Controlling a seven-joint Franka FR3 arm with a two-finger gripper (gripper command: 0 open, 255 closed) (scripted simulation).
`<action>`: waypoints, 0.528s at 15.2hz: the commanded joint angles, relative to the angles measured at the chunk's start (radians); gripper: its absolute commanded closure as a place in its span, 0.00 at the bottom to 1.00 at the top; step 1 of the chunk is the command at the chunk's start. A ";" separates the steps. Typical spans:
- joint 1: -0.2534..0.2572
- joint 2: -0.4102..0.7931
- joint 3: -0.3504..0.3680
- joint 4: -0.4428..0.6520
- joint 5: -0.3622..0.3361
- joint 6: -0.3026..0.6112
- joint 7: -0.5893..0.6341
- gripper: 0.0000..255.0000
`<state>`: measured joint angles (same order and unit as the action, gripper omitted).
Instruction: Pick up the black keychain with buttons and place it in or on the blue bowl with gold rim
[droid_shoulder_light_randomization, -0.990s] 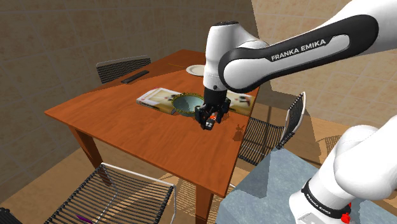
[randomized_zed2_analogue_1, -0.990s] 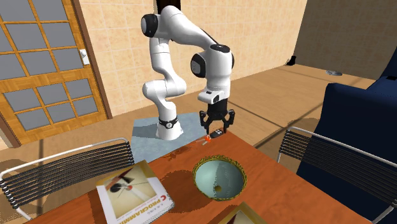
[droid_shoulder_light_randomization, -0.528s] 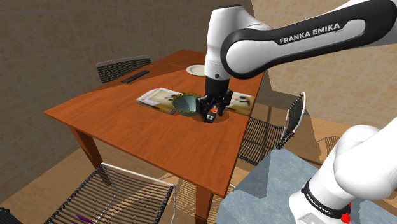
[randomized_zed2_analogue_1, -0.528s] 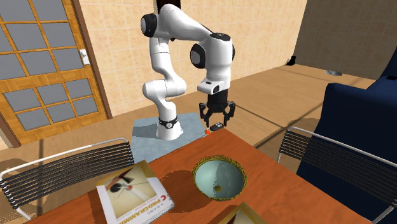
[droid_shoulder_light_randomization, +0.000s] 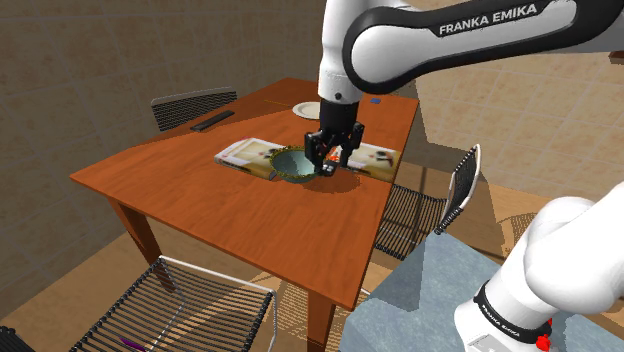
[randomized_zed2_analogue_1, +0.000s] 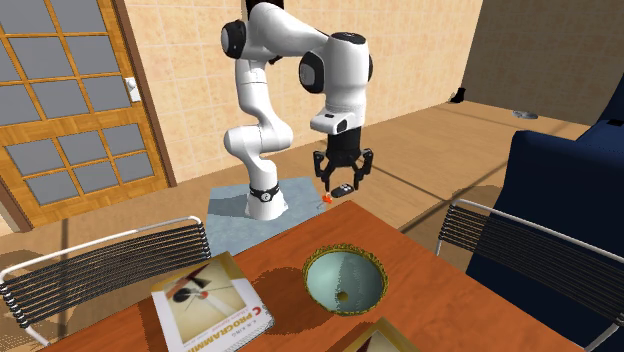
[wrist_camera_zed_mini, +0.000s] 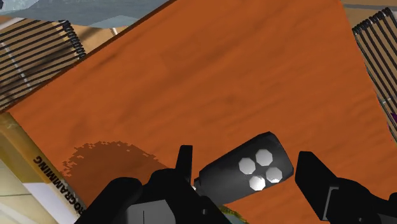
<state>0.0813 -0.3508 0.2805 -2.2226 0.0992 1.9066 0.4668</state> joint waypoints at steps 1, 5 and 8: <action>-0.013 0.070 -0.001 0.071 -0.020 -0.004 -0.002 1.00; -0.037 0.219 -0.009 0.230 -0.063 -0.018 -0.012 1.00; -0.048 0.333 -0.015 0.364 -0.095 -0.042 -0.017 1.00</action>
<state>0.0356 -0.0588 0.2661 -1.9133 0.0160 1.8793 0.4482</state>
